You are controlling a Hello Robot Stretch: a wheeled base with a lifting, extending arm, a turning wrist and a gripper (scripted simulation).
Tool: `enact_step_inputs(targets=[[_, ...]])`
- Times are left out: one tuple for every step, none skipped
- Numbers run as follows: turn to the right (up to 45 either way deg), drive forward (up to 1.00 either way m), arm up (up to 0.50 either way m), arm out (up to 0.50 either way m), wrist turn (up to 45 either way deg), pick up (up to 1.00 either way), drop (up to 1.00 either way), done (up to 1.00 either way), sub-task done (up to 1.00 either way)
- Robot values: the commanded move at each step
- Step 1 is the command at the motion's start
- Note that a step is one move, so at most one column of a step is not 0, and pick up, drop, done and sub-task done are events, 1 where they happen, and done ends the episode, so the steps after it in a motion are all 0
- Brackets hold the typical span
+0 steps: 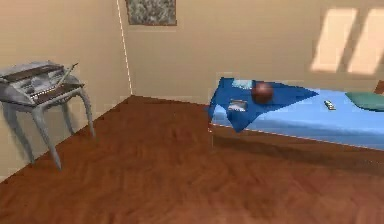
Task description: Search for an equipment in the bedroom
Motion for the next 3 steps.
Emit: enact_step_inputs(targets=[[0.0, 0.60, 0.00, 0.00, 0.0, 0.00, 0.00, 0.00, 0.00], [30.0, 0.00, 0.00, 0.00, 0.0, 0.00, 0.00, 0.00, 0.00], [0.0, 0.75, 0.00, 0.00, 0.0, 0.00, 0.00, 0.00, 0.00]])
